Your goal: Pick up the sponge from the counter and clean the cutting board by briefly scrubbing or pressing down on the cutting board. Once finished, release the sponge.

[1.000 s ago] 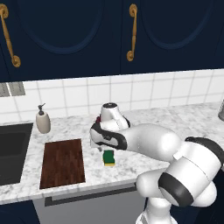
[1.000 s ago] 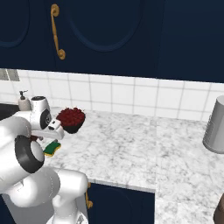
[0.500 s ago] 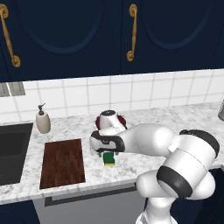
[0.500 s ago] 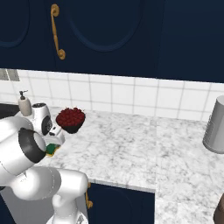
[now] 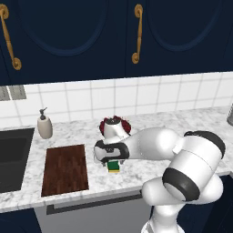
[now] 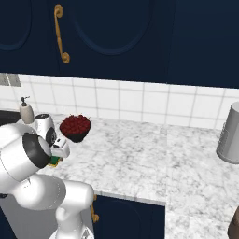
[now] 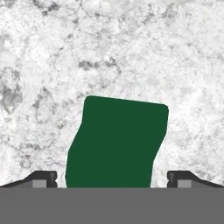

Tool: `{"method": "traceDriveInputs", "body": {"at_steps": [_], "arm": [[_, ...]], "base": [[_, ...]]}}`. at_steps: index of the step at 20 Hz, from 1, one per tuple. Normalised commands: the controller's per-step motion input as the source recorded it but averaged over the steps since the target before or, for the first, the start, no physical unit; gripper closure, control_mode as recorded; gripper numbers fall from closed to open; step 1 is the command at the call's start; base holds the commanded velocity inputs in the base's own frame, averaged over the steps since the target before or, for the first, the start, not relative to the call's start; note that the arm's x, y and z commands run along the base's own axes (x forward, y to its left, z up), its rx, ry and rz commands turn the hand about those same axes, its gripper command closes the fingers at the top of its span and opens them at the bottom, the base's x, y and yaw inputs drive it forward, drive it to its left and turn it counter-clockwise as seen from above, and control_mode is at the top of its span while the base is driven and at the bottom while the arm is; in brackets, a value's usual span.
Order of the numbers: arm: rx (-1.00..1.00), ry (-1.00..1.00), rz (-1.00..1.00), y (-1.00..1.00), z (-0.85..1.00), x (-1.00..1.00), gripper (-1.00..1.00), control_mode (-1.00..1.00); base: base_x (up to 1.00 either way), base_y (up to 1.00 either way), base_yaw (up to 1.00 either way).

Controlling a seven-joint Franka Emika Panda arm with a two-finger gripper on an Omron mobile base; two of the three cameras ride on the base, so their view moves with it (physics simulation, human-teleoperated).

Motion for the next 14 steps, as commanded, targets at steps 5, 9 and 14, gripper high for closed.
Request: {"method": "traceDriveInputs", "body": {"at_steps": [5, 9, 14], "arm": [[0.00, 0.00, 0.00, 0.00, -0.17, 0.00, -1.00, -1.00], [0.00, 0.00, 0.00, 0.00, -0.03, 0.00, 1.00, -1.00], [0.00, 0.00, 0.00, 0.00, 0.00, 0.00, 1.00, -1.00]], "base": [[0.00, 0.00, 0.00], [0.00, 0.00, 0.00], [0.00, 0.00, 0.00]]}}
